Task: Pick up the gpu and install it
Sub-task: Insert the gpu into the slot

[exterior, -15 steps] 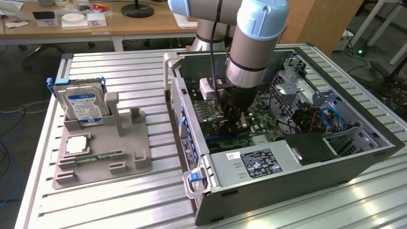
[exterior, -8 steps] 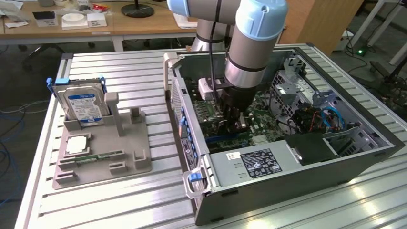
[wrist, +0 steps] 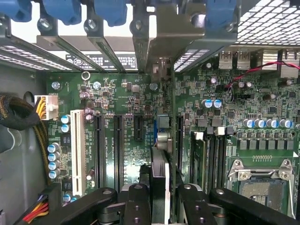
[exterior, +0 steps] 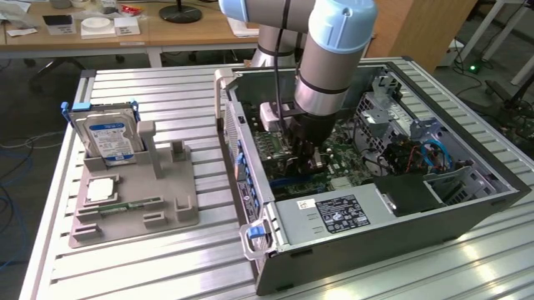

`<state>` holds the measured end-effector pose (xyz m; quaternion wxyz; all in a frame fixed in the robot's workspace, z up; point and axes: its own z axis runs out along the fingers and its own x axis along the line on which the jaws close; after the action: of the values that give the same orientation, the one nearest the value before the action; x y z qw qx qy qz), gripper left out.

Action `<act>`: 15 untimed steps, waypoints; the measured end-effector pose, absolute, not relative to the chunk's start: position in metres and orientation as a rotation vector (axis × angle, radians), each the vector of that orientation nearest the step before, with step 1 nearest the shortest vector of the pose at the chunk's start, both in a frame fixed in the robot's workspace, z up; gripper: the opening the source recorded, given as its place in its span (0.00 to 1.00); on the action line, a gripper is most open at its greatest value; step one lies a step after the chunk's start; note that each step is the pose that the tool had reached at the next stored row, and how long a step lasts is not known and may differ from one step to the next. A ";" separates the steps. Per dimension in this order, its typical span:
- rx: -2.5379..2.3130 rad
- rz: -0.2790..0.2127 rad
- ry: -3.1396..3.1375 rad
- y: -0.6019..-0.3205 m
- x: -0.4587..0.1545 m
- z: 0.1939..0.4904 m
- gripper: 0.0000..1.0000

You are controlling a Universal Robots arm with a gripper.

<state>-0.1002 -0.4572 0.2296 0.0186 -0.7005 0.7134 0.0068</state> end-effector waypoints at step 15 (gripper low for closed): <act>-2.175 0.022 2.215 -0.457 -0.101 0.229 0.27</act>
<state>-0.1005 -0.4573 0.2290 0.0186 -0.7006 0.7133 0.0070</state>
